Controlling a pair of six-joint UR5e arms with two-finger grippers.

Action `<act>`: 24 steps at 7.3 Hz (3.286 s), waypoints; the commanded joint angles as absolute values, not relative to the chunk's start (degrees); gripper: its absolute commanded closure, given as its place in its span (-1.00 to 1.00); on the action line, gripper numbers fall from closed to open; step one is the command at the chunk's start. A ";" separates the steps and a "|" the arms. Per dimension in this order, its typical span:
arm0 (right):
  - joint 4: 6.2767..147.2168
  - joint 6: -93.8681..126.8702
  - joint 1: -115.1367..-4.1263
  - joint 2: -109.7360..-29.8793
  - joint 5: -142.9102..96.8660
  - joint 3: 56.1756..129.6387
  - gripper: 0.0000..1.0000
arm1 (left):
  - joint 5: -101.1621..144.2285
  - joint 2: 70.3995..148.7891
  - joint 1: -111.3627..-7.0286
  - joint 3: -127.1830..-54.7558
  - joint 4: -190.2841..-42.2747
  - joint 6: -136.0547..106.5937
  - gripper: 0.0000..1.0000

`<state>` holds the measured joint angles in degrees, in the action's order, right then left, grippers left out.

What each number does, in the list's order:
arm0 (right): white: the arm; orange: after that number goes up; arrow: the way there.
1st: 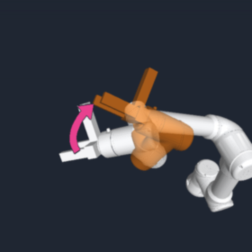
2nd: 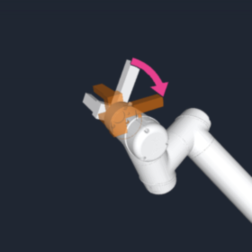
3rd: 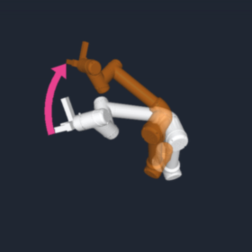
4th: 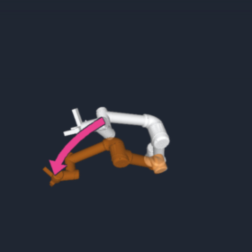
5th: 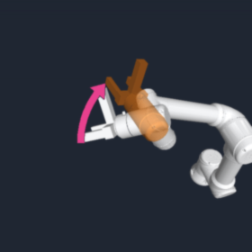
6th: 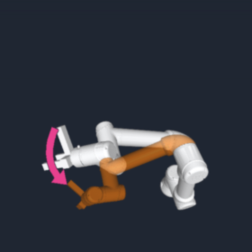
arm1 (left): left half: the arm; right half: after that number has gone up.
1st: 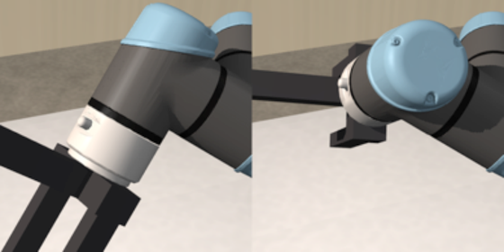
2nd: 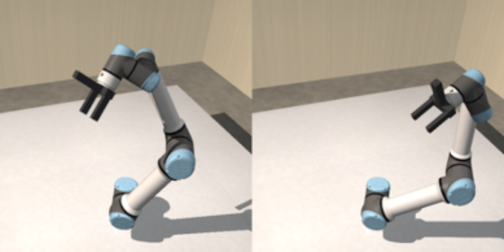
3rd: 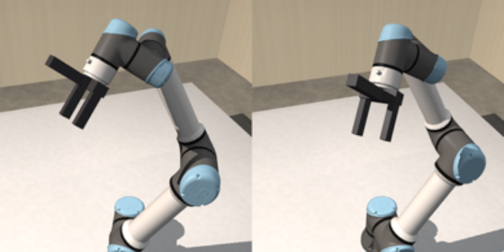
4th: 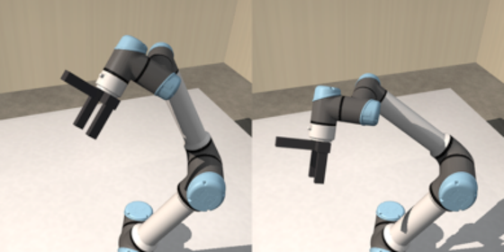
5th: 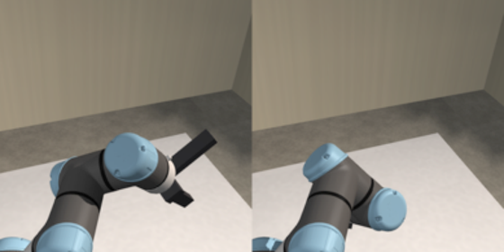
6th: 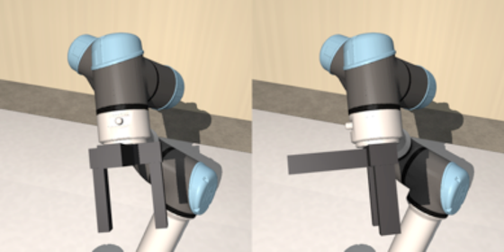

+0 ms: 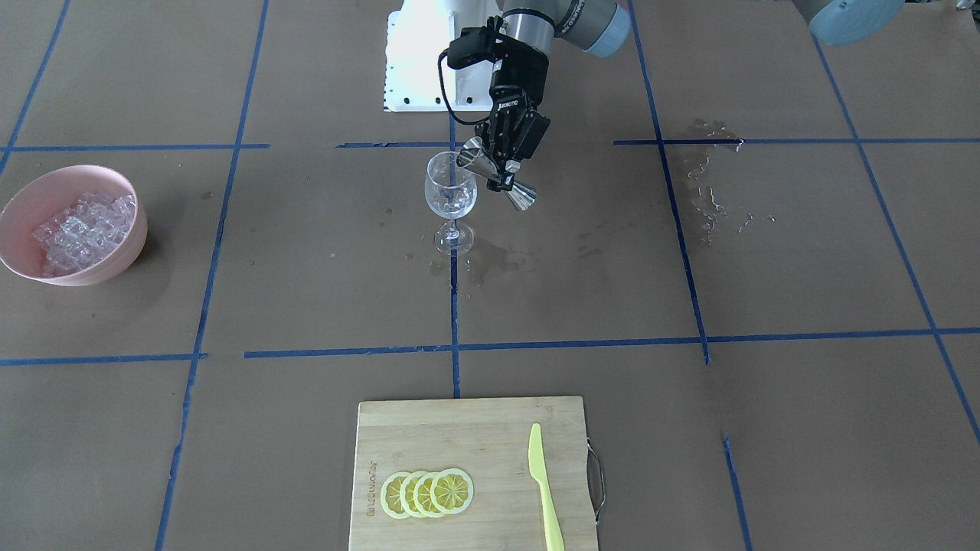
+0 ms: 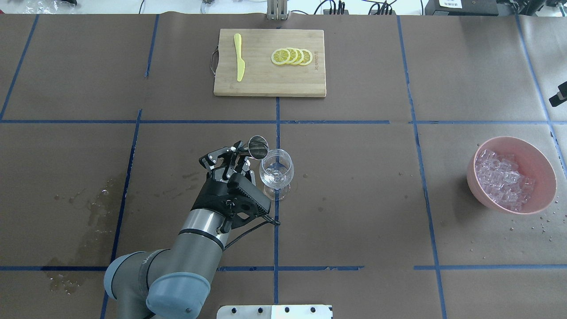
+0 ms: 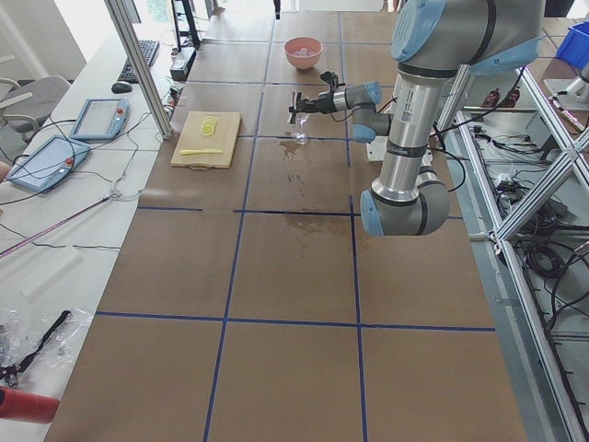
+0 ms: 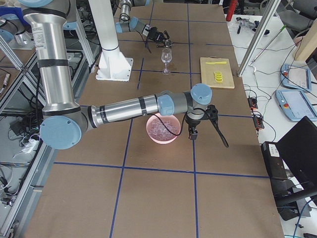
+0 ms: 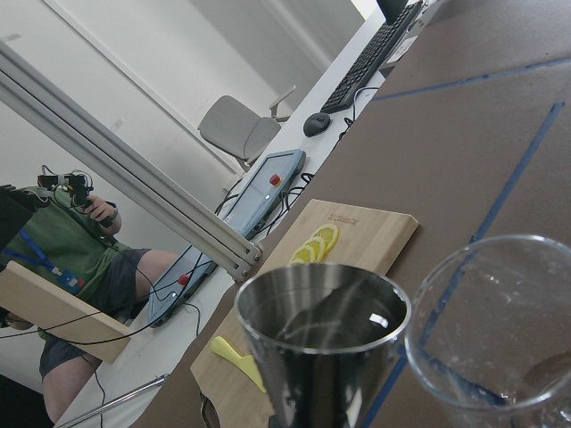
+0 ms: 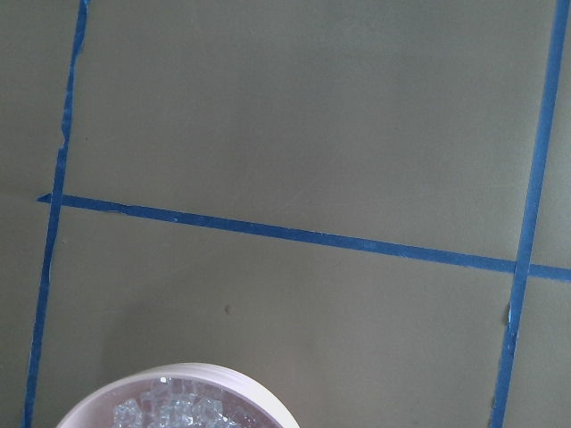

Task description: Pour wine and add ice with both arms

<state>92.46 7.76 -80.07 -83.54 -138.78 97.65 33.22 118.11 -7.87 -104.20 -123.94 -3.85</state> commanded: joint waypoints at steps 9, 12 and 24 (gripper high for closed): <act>92.46 7.91 -79.98 -83.50 -138.78 98.00 -1.00 | 33.31 121.19 -9.66 -105.55 -115.25 25.11 1.00; 92.46 8.09 -79.89 -83.50 -138.87 98.00 -1.00 | 33.31 122.08 -9.84 -106.26 -109.62 32.14 1.00; 92.46 11.24 -78.49 -83.41 -138.78 98.00 -1.00 | 35.95 112.87 -10.99 -111.53 -118.19 -11.44 1.00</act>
